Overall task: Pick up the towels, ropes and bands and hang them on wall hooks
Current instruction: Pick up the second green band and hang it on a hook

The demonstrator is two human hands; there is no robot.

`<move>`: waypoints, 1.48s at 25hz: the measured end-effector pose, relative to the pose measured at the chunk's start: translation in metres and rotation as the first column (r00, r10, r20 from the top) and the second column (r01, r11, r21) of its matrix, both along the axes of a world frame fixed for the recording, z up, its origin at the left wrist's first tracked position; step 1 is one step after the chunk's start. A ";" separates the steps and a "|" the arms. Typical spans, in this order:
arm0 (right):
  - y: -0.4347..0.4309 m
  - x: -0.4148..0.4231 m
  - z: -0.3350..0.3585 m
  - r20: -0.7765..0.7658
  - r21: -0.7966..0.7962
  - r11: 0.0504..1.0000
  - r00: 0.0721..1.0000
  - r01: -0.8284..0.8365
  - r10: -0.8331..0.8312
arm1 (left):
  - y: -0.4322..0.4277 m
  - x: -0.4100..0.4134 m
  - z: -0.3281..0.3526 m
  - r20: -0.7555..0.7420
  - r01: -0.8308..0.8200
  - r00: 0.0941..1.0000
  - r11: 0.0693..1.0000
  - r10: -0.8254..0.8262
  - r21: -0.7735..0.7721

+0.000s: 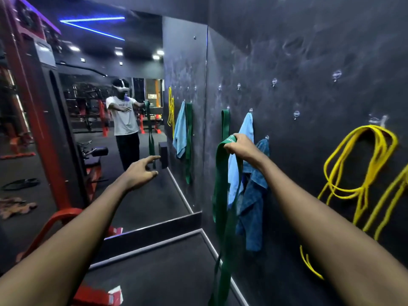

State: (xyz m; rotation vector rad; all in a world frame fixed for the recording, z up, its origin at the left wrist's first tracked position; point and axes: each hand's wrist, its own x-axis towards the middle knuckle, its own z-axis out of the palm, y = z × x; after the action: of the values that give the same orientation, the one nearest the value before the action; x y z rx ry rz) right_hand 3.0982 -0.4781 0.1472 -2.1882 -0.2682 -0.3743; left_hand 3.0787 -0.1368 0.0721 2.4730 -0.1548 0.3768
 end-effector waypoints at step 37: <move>0.061 0.828 0.116 0.280 0.062 0.962 0.921 0.265 -0.272 | -0.135 0.951 0.133 0.457 0.666 0.734 0.664 -0.502 -0.340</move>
State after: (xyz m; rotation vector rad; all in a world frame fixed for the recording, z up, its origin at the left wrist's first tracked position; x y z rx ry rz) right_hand 3.9266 -0.4174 0.2633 -2.1487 -0.1176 -0.8483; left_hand 4.0301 -0.2720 0.2050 1.7053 -0.8836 0.4619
